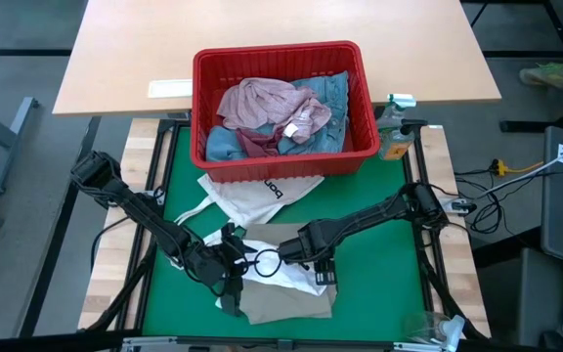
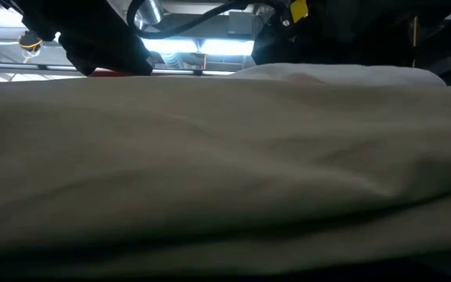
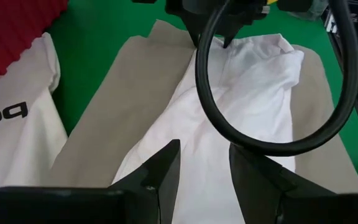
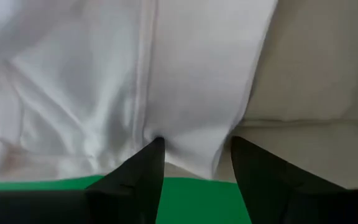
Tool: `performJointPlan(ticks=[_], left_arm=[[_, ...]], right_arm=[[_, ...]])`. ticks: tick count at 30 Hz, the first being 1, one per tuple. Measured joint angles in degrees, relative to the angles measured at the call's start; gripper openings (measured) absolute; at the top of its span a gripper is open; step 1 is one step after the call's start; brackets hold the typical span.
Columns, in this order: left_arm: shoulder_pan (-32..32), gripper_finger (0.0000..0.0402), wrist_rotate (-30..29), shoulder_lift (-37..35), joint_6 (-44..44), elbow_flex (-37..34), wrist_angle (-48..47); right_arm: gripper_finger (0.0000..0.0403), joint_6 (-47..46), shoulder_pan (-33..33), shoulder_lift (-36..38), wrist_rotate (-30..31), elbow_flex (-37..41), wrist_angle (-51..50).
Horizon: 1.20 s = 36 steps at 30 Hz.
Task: Fold laundry
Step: Fold the pink panty
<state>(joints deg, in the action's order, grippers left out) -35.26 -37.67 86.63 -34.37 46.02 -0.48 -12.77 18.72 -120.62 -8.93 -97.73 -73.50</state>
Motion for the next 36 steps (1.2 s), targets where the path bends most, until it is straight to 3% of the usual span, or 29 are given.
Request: performJointPlan(ticks=[6, 15, 23, 30, 36], left_arm=[[0.02, 0.0132, -0.09, 0.0, 0.0, 0.0, 0.08], [0.02, 0.0132, -0.13, 0.0, 0.45, 0.0, 0.12], [-0.49, 0.0132, -0.16, -0.01, 1.97, 0.0, 0.12], [-2.1, 0.0132, -0.26, -0.02, 2.01, 0.0, 0.23], [-4.27, 0.0132, -0.24, -0.04, 2.08, 0.0, 0.23]], right_arm=[[0.0149, 0.01, -0.02, 0.0, -3.89, 0.0, -0.18], [0.001, 0.01, -0.02, 0.0, -6.74, 0.0, -0.06], [0.0022, -1.45, -0.02, -0.04, -10.67, -1.18, -0.24], [0.0011, -1.95, -0.02, -0.07, -12.51, -9.7, 0.44], [0.0008, -6.13, -0.06, -0.07, -9.19, -13.09, 14.32]])
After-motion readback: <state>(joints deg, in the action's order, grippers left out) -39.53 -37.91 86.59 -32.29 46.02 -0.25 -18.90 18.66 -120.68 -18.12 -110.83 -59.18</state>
